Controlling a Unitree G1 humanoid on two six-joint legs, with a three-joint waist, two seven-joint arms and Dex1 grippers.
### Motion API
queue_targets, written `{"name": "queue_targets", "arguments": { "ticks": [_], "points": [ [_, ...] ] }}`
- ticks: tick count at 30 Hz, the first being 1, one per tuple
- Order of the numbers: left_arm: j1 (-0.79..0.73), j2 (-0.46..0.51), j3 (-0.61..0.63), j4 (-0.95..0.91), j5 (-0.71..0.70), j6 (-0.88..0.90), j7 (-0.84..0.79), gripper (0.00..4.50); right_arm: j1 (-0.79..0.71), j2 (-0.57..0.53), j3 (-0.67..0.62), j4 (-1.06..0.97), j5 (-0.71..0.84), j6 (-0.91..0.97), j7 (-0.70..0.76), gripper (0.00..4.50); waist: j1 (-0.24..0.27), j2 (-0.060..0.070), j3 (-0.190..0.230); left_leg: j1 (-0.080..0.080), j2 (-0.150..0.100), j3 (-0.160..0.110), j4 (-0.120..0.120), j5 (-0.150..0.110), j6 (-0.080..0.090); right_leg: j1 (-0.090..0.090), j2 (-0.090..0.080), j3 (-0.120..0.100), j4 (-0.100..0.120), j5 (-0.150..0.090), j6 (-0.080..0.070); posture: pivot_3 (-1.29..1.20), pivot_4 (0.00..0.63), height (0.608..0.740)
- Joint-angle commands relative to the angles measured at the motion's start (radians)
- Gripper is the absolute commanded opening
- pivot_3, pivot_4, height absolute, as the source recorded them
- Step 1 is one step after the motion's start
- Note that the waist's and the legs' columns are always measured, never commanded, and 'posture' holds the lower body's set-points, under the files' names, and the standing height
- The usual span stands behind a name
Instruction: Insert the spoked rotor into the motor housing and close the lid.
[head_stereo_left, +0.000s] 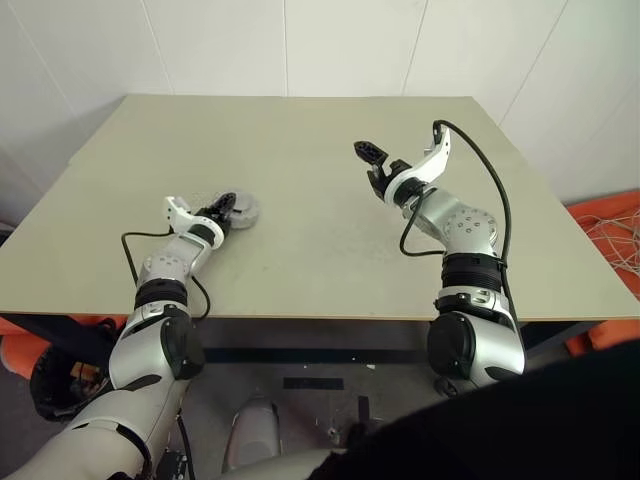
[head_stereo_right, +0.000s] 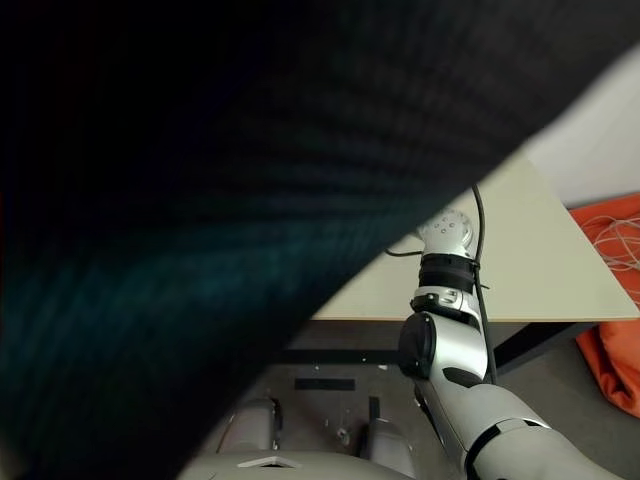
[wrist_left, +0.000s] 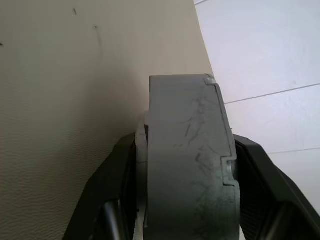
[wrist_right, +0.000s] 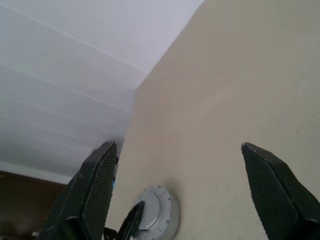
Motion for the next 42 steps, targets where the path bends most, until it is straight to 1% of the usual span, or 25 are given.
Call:
{"name": "queue_targets", "arguments": {
  "ticks": [1,6,9,11,12,16,17,21,25,29,35,39,42],
  "points": [
    [-0.041,0.021,0.010,-0.013,-0.001,-0.036,0.013,2.13,-0.018,-0.007,-0.007,-0.011,0.007,-0.009,-0.001,4.49,0.000,0.000,0.000,0.000,0.000,0.000,0.000,0.000,0.000,0.000,0.000,0.000,0.000,0.000,0.000,0.00,0.000,0.740],
    [-0.041,0.021,0.029,0.019,0.005,-0.080,0.072,2.13,-0.020,-0.007,-0.008,-0.007,0.006,-0.011,-0.009,4.49,-0.002,0.000,0.000,0.003,0.000,0.000,0.000,0.000,0.000,0.002,0.000,0.000,0.001,0.000,0.000,0.00,0.000,0.740],
    [-0.039,0.021,0.029,0.031,0.007,-0.087,0.078,2.13,-0.020,-0.008,-0.008,-0.006,0.005,-0.011,-0.012,4.49,-0.004,0.000,0.000,0.008,0.000,0.001,0.000,0.001,-0.001,0.004,0.000,0.001,0.001,0.001,-0.001,0.00,0.000,0.740],
    [-0.038,0.023,0.027,0.031,0.007,-0.081,0.073,2.88,-0.020,-0.009,-0.007,-0.004,0.003,-0.012,-0.015,4.50,-0.005,0.000,0.000,0.009,0.001,0.001,0.000,0.001,-0.002,0.005,0.000,0.002,0.001,0.001,-0.002,0.00,0.000,0.740],
    [-0.038,0.024,0.026,0.032,0.009,-0.083,0.079,3.09,-0.020,-0.010,-0.008,-0.003,0.003,-0.012,-0.016,4.50,-0.004,0.000,0.000,0.009,0.001,0.001,0.000,0.002,-0.003,0.005,0.000,0.003,0.002,0.001,-0.002,0.00,0.000,0.740],
    [-0.037,0.028,0.030,0.042,0.013,-0.089,0.088,4.30,-0.022,-0.011,-0.007,0.003,0.001,-0.012,-0.018,4.50,-0.003,0.000,0.000,0.010,0.001,0.001,0.000,0.002,-0.004,0.005,0.000,0.003,0.002,0.002,-0.001,0.00,0.000,0.740],
    [-0.036,0.028,0.030,0.043,0.014,-0.090,0.090,4.46,-0.023,-0.011,-0.007,0.005,0.000,-0.013,-0.018,4.50,-0.004,0.000,0.000,0.011,0.001,0.001,0.000,0.002,-0.004,0.005,0.000,0.004,0.003,0.002,-0.001,0.00,0.000,0.740],
    [-0.032,0.033,0.040,0.048,0.018,-0.111,0.127,4.46,-0.025,-0.012,-0.008,0.013,-0.002,-0.010,-0.021,4.50,-0.007,0.000,0.000,0.013,0.001,0.002,0.000,0.003,-0.006,0.005,0.000,0.006,0.007,0.002,-0.002,0.00,0.000,0.740],
    [-0.012,0.053,0.036,0.010,0.019,-0.080,0.147,4.46,-0.026,-0.016,-0.009,0.029,-0.009,-0.012,-0.020,4.50,-0.014,0.000,0.000,0.015,0.001,0.002,0.000,0.004,-0.006,0.005,0.000,0.007,0.009,0.001,-0.002,0.00,0.000,0.740],
    [0.018,0.099,0.045,-0.040,0.020,-0.066,0.177,4.46,-0.027,-0.016,-0.010,0.036,-0.013,-0.011,-0.018,4.50,-0.032,0.000,0.000,0.015,0.001,0.002,0.000,0.004,-0.006,0.004,0.000,0.007,0.010,0.001,-0.002,0.00,0.000,0.740],
    [0.044,0.197,0.065,-0.108,0.006,-0.032,0.200,4.46,-0.032,-0.014,-0.005,0.060,-0.024,-0.014,-0.010,4.50,-0.049,0.000,0.000,0.015,0.001,0.003,-0.001,0.004,-0.006,0.001,0.002,0.008,0.012,0.000,-0.005,0.00,0.000,0.740],
    [0.052,0.240,0.035,-0.155,0.017,0.010,0.167,4.46,-0.034,-0.016,-0.001,0.071,-0.032,-0.015,-0.003,4.50,-0.034,0.000,0.000,0.010,0.001,0.002,0.000,0.004,-0.006,-0.001,0.001,0.007,0.012,0.000,-0.005,0.00,0.000,0.740],
    [0.053,0.235,-0.008,-0.204,0.026,0.047,0.122,4.46,-0.029,-0.023,0.015,0.070,-0.051,-0.021,0.007,4.50,-0.013,0.000,0.000,0.010,0.001,0.002,0.000,0.004,-0.006,-0.001,0.000,0.006,0.012,0.000,-0.005,0.00,0.000,0.740]
  ]
}}
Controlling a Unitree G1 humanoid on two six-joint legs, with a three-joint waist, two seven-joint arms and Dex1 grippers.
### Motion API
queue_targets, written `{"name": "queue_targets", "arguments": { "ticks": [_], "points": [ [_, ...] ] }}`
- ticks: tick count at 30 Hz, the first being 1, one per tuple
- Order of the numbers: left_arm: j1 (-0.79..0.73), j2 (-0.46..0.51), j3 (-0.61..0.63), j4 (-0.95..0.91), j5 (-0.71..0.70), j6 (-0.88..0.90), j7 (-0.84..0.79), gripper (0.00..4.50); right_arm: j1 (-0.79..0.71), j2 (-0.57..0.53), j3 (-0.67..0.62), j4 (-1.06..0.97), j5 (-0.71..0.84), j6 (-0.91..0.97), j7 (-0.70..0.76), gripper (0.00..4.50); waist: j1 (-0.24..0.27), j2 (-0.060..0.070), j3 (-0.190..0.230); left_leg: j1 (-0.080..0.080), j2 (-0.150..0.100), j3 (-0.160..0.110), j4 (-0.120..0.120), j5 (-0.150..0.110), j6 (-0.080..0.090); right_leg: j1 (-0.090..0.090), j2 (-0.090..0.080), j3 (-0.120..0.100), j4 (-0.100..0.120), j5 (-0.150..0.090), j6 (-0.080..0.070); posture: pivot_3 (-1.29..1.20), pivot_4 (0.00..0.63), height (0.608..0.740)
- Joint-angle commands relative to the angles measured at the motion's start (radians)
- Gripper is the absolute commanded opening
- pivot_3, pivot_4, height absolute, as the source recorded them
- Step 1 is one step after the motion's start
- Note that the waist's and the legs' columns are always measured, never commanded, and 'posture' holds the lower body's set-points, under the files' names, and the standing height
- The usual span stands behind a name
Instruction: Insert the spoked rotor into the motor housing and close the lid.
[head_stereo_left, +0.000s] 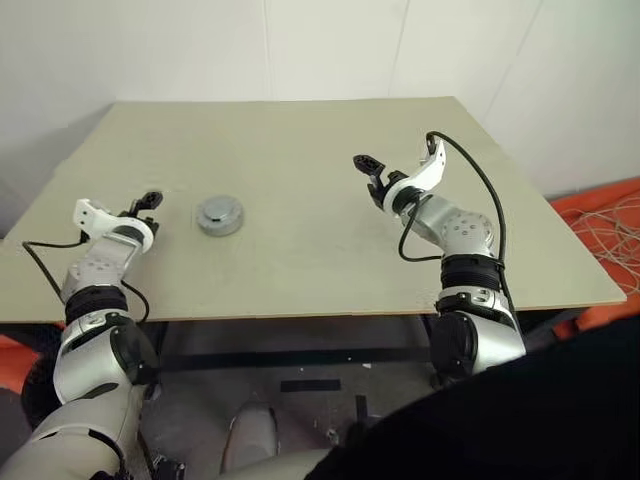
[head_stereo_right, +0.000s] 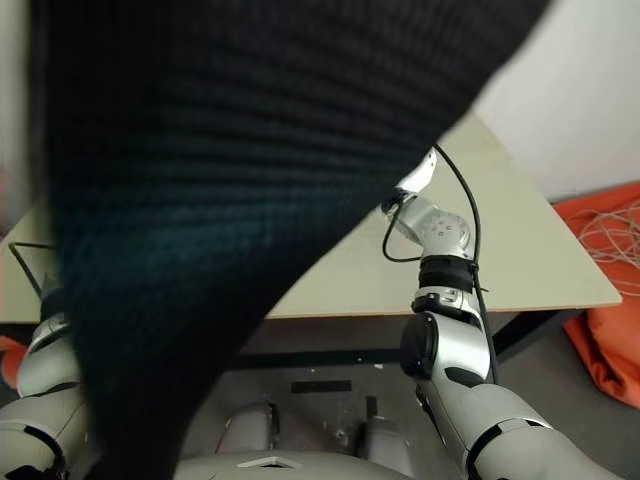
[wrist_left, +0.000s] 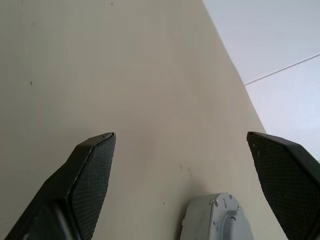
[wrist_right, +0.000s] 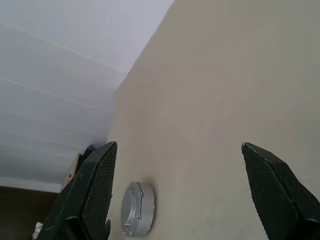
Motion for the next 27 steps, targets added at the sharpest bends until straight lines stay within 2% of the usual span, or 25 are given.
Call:
{"name": "queue_targets", "arguments": {
  "ticks": [1,9,12,15,17,22,27],
  "points": [
    [-0.010,-0.009,-0.068,-0.107,0.011,0.050,-0.074,4.46,-0.026,-0.016,0.020,-0.010,-0.025,-0.023,0.027,4.50,0.013,0.000,0.000,0.000,0.000,0.000,0.000,0.000,0.000,0.000,0.000,0.000,0.000,0.000,0.000,0.00,0.000,0.740],
    [0.069,-0.127,-0.303,-0.422,0.015,0.166,-0.281,4.46,0.024,-0.053,0.104,-0.106,-0.099,-0.026,0.102,4.50,0.019,-0.001,0.000,0.000,0.000,0.001,0.001,0.001,-0.001,0.001,-0.002,0.000,0.000,0.000,0.000,0.00,0.000,0.740],
    [0.087,-0.148,-0.364,-0.490,0.012,0.201,-0.339,3.86,0.055,-0.063,0.142,-0.150,-0.127,-0.025,0.127,3.91,0.016,-0.001,0.000,-0.001,0.000,0.001,0.001,0.001,-0.001,0.000,0.000,0.000,0.000,0.001,0.001,0.00,0.000,0.740],
    [0.097,-0.152,-0.408,-0.529,0.016,0.222,-0.387,2.93,0.083,-0.067,0.173,-0.195,-0.148,-0.025,0.149,2.90,0.012,-0.001,0.000,-0.001,0.000,0.001,0.001,0.001,-0.001,-0.001,0.001,0.000,0.001,0.000,0.001,0.00,0.000,0.740],
    [0.113,-0.143,-0.456,-0.571,0.040,0.220,-0.427,2.27,0.126,-0.090,0.249,-0.264,-0.200,-0.050,0.207,2.22,0.011,-0.001,0.000,-0.001,0.000,0.002,0.001,0.001,-0.001,-0.001,0.001,0.000,0.001,0.000,0.000,0.00,0.000,0.740],
    [0.190,-0.113,-0.576,-0.662,0.182,0.036,-0.531,2.27,0.308,-0.184,0.467,-0.460,-0.396,-0.257,0.365,2.22,0.017,-0.001,0.000,-0.001,0.000,0.001,0.001,0.000,0.000,0.000,0.001,0.000,-0.001,0.000,0.001,0.00,0.000,0.740],
    [0.310,-0.040,-0.667,-0.720,0.321,-0.160,-0.651,2.27,0.479,-0.280,0.537,-0.538,-0.488,-0.449,0.529,2.22,0.017,-0.001,0.000,-0.001,0.000,0.001,0.000,0.000,0.001,0.001,0.000,0.000,-0.003,-0.001,0.002,0.00,0.000,0.740]
  ]
}}
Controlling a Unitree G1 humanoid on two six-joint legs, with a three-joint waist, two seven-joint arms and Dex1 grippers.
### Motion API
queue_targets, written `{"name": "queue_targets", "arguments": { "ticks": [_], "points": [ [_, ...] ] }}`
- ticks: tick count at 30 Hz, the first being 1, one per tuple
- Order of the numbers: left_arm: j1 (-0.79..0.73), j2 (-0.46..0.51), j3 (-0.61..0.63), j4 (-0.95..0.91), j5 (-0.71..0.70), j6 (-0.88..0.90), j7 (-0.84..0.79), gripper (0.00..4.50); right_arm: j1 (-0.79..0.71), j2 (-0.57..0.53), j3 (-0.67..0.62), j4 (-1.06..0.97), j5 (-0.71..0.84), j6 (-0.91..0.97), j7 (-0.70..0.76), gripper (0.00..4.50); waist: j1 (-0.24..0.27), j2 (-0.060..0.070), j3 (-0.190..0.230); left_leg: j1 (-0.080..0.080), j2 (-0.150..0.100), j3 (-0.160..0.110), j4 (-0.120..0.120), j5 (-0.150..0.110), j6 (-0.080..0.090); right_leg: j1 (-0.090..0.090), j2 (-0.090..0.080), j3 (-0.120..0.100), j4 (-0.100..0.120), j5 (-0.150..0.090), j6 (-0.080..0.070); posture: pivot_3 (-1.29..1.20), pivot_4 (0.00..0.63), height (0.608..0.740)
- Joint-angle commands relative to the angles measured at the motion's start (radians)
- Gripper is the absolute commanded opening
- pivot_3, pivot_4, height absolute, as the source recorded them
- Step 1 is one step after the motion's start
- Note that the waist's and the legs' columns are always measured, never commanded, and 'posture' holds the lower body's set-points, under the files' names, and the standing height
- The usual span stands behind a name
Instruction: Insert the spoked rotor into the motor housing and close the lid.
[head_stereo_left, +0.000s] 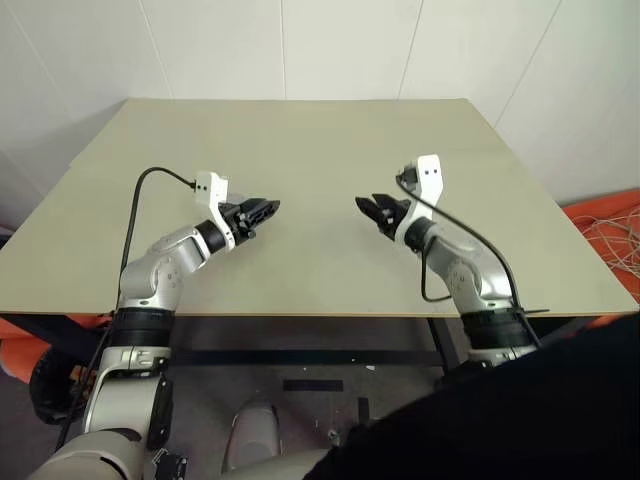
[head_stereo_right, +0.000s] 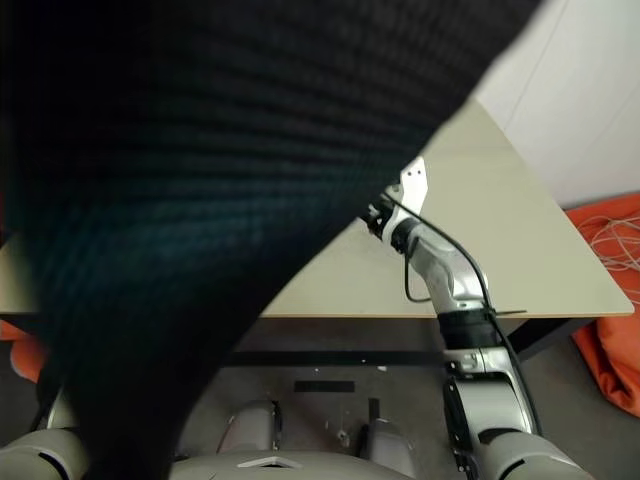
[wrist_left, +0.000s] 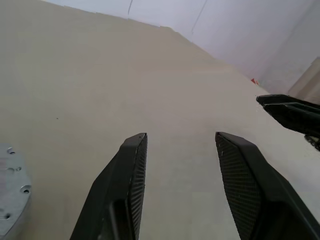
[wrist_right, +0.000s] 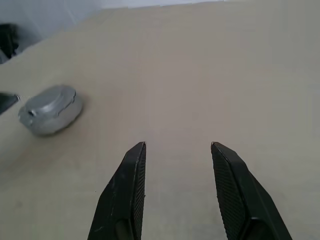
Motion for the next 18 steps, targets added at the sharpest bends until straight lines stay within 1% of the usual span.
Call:
{"name": "queue_targets", "arguments": {
  "ticks": [1,3,5,9,11,13,18],
  "points": [
    [0.049,0.045,-0.042,-0.049,0.105,-0.178,-0.077,2.27,0.044,-0.049,0.008,-0.066,-0.038,-0.120,0.096,2.22,-0.002,0.000,0.000,0.001,0.000,0.000,0.000,0.000,0.000,0.000,0.000,0.000,0.000,-0.002,-0.001,0.00,0.000,0.740],
    [0.066,0.047,-0.046,-0.020,0.147,-0.253,-0.072,2.27,0.045,-0.048,-0.009,-0.041,-0.057,-0.141,0.076,2.22,-0.003,0.000,0.000,0.001,0.000,0.000,0.000,0.000,0.001,0.001,0.000,0.001,0.000,-0.004,0.000,0.00,0.000,0.740],
    [0.076,0.047,-0.048,0.004,0.173,-0.291,-0.075,2.27,0.036,-0.047,-0.013,-0.013,-0.096,-0.180,0.050,2.22,-0.006,0.000,0.000,0.002,0.000,0.000,0.000,0.001,0.002,0.001,0.000,0.001,0.001,-0.003,-0.001,0.00,0.000,0.740],
    [0.083,0.031,-0.051,0.025,0.221,-0.382,-0.059,2.27,0.026,-0.036,-0.011,0.004,-0.111,-0.234,0.066,2.22,-0.009,0.000,0.000,0.006,0.000,0.000,0.000,0.000,0.004,0.003,0.000,0.001,0.003,-0.004,0.001,0.00,0.000,0.740],
    [0.088,0.018,-0.047,0.024,0.222,-0.396,-0.052,2.27,0.034,-0.036,0.002,0.007,-0.133,-0.254,0.069,2.22,-0.009,0.000,0.000,0.006,0.000,0.000,0.000,0.000,0.004,0.004,0.000,0.001,0.003,-0.004,0.000,0.00,0.000,0.740],
    [0.093,0.007,-0.043,0.020,0.218,-0.401,-0.048,2.27,0.040,-0.033,0.009,0.011,-0.152,-0.264,0.065,2.22,-0.009,0.000,0.000,0.006,0.000,0.000,0.000,0.000,0.005,0.004,0.000,0.002,0.003,-0.002,-0.004,0.00,0.000,0.740],
    [0.086,-0.019,-0.025,0.040,0.231,-0.423,0.001,2.27,0.039,-0.016,0.004,0.044,-0.187,-0.300,0.049,2.22,-0.015,0.000,0.000,0.006,0.000,0.001,0.000,-0.001,0.006,0.003,0.000,0.002,0.003,-0.001,-0.005,0.00,0.000,0.740]
  ]
}}
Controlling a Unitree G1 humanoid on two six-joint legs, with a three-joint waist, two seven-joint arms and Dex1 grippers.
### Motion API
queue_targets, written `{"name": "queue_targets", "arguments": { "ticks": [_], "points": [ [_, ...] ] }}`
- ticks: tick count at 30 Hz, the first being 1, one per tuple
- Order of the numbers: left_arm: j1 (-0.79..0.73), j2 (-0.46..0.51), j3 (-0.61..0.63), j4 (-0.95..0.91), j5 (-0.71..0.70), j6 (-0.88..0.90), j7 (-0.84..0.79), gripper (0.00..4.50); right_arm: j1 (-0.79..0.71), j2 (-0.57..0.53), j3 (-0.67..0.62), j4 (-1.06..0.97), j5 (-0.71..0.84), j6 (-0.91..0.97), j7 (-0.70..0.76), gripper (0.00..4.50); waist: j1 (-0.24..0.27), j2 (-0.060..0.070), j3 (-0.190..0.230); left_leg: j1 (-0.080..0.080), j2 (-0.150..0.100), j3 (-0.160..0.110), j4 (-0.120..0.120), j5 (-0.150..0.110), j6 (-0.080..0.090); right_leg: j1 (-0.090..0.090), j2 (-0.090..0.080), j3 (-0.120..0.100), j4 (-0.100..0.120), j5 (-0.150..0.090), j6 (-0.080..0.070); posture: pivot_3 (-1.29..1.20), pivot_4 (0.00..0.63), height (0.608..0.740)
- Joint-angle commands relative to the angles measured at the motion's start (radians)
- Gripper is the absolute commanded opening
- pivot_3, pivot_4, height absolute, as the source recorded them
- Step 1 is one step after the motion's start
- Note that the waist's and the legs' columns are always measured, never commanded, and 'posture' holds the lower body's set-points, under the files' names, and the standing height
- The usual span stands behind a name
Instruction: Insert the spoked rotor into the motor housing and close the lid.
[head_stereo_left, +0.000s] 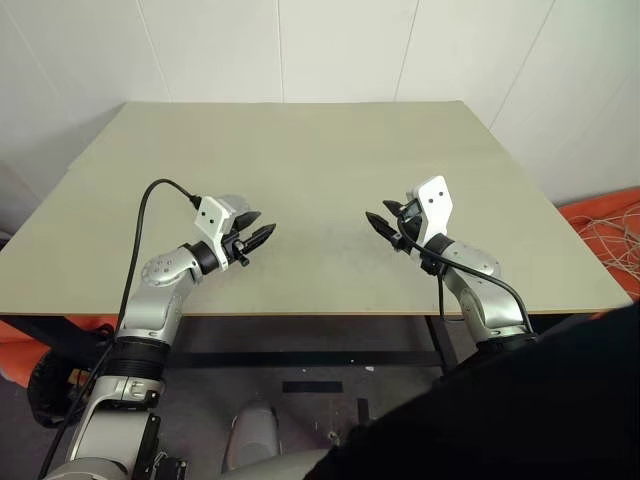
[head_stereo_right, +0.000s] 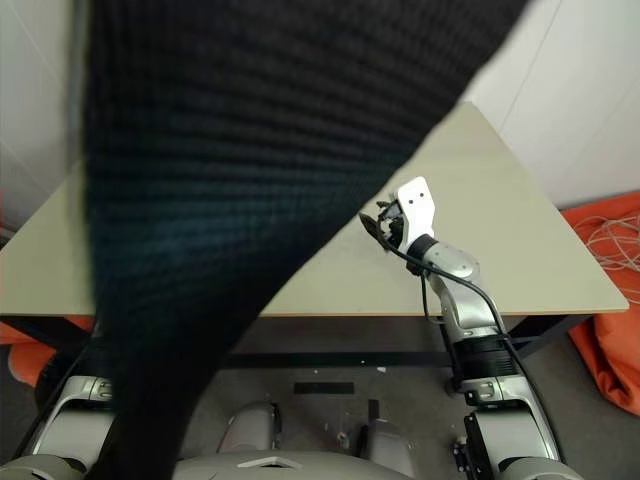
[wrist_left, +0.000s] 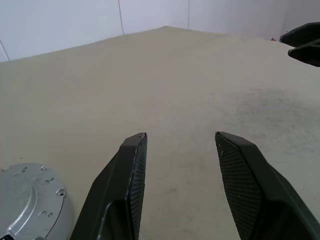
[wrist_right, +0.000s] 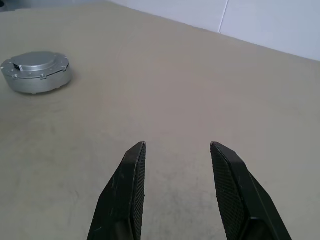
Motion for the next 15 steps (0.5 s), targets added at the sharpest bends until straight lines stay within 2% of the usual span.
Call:
{"name": "queue_targets", "arguments": {
  "ticks": [1,4,7,12,15],
  "points": [
    [-0.017,-0.017,0.037,0.006,0.013,-0.042,0.057,2.27,-0.013,0.008,-0.005,0.014,-0.028,-0.056,-0.015,2.22,-0.004,0.000,0.000,0.000,0.000,0.000,0.000,0.000,0.000,0.000,0.000,0.000,0.000,0.000,0.000,0.00,0.000,0.740],
    [-0.032,-0.032,0.059,0.029,0.018,-0.057,0.099,2.27,-0.015,0.015,-0.014,0.027,-0.031,-0.054,-0.022,2.22,-0.011,0.000,0.000,0.000,0.000,0.000,0.000,0.000,0.001,0.000,0.000,0.000,0.000,0.000,0.000,0.00,0.000,0.740],
    [-0.023,-0.046,0.068,0.031,-0.019,-0.030,0.085,2.78,0.001,0.007,-0.021,0.016,-0.001,-0.031,0.025,2.78,-0.014,0.000,0.000,0.000,0.000,0.000,0.000,0.000,0.001,0.000,0.000,0.000,0.000,0.000,0.000,0.00,0.000,0.740],
    [-0.015,-0.065,0.056,0.025,-0.006,-0.006,0.098,4.36,0.003,0.011,-0.019,0.017,-0.023,-0.034,0.010,4.40,-0.013,0.000,0.000,0.000,0.000,0.000,0.000,0.000,0.002,0.000,0.000,0.000,0.000,0.000,0.000,0.00,0.000,0.740],
    [-0.019,-0.071,0.040,0.026,0.018,0.011,0.111,4.47,-0.003,0.021,-0.020,0.028,-0.038,-0.051,-0.019,4.49,-0.014,0.000,0.000,0.000,0.000,0.000,0.000,0.000,0.003,0.000,0.000,0.000,0.000,0.000,0.000,0.00,0.000,0.740]
  ]
}}
